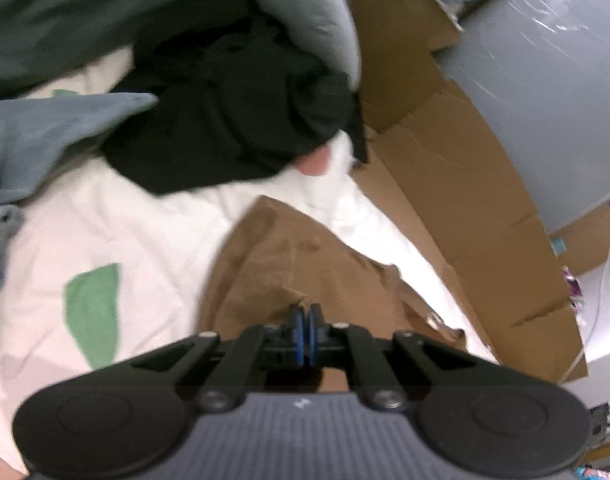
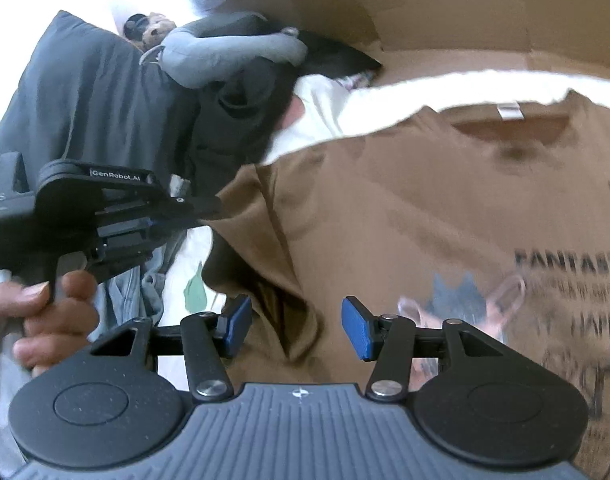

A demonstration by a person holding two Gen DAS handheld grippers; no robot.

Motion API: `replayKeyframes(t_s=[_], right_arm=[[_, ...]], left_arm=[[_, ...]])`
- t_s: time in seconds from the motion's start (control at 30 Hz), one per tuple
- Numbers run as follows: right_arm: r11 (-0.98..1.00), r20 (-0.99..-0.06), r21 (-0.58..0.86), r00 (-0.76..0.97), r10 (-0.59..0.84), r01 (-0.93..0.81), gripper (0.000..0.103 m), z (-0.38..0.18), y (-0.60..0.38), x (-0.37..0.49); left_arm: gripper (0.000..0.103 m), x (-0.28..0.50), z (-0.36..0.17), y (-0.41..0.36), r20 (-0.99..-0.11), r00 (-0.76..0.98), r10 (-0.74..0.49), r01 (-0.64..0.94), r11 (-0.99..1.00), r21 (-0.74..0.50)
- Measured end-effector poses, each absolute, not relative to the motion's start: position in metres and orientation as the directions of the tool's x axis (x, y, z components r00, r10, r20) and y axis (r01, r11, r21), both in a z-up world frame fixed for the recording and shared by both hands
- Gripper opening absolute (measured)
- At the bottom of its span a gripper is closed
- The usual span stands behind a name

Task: Fold clothes
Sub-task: 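Close the left tool on the folded shirt side and press it flat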

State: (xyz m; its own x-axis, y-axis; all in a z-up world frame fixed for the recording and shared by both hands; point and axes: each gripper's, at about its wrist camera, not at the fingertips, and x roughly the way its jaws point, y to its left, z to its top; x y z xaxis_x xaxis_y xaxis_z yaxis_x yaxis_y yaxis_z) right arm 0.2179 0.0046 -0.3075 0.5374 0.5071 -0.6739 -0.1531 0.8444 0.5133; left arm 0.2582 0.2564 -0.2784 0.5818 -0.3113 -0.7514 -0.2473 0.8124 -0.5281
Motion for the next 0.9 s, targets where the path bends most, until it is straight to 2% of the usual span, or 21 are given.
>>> replayKeyframes(t_s=[0.53, 0.7, 0.77, 0.9], right_arm=[[0.855, -0.699, 0.51, 0.532, 0.478, -0.096, 0.057, -0.341, -0.011, 0.26], [0.856, -0.709, 0.511, 0.527, 0.469, -0.074, 0.057, -0.354, -0.016, 0.269], [0.856, -0.71, 0.513, 0.527, 0.466, -0.066, 0.057, -0.358, -0.018, 0.273], [0.854, -0.709, 0.517, 0.531, 0.464, -0.056, 0.057, -0.364, -0.021, 0.281]], left_arm=[[0.004, 0.312, -0.306, 0.195, -0.786, 0.495, -0.371, -0.184, 0.839, -0.512], [0.015, 0.319, -0.31, 0.189, -0.801, 0.482, -0.356, -0.191, 0.849, -0.492], [0.025, 0.317, -0.304, 0.197, -0.795, 0.501, -0.342, -0.203, 0.847, -0.492], [0.032, 0.315, -0.29, 0.216, -0.792, 0.556, -0.251, -0.215, 0.878, -0.429]])
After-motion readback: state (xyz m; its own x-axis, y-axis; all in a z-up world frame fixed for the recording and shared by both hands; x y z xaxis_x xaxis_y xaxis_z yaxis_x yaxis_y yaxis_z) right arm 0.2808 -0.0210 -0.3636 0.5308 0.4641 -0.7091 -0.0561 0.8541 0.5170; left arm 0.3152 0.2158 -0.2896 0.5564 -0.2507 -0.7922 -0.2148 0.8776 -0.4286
